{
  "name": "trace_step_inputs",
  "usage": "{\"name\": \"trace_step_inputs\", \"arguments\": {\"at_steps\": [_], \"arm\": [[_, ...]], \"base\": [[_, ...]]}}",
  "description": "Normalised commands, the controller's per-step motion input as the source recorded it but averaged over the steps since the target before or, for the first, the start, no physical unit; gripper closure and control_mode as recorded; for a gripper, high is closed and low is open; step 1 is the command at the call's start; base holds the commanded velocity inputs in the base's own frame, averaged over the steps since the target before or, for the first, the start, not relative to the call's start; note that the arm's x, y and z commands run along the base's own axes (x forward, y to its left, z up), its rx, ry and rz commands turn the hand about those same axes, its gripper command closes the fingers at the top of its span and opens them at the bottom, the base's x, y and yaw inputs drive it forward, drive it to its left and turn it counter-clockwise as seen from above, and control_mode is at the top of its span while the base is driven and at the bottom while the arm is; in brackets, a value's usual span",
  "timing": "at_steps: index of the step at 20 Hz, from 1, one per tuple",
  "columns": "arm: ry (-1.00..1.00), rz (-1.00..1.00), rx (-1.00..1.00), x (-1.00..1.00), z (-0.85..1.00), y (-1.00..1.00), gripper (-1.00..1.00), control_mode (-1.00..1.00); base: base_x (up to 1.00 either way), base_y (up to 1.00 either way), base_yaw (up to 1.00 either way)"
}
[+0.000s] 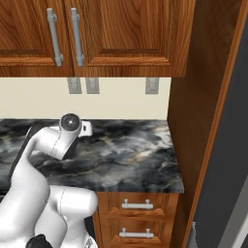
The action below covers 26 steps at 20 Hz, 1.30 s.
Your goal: Open the fridge, remove the mango, lemon wedge, and chicken drumstick, and place them on any counter.
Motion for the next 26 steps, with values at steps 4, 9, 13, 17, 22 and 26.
{"name": "trace_step_inputs", "arguments": {"at_steps": [4,9,13,17,22,26], "arm": [[0.02,-0.03,0.0,-0.45,0.87,-0.27,-1.0,-1.0],[0.0,-0.04,0.0,-0.9,0.35,-0.32,-1.0,-1.0],[0.0,-0.04,0.01,-0.96,0.62,-0.35,-1.0,-1.0],[0.09,-0.12,0.0,-0.85,0.96,-0.45,-1.0,-1.0],[0.24,-0.25,0.0,-0.72,0.99,-0.55,-1.0,-1.0],[0.16,-0.2,0.0,-0.69,0.76,-0.47,-1.0,-1.0]], "base": [[0.0,0.0,0.0],[0.0,0.0,0.0],[0.0,0.0,0.0],[0.0,0.0,0.0],[0.0,0.0,0.0],[0.0,0.0,0.0]]}}
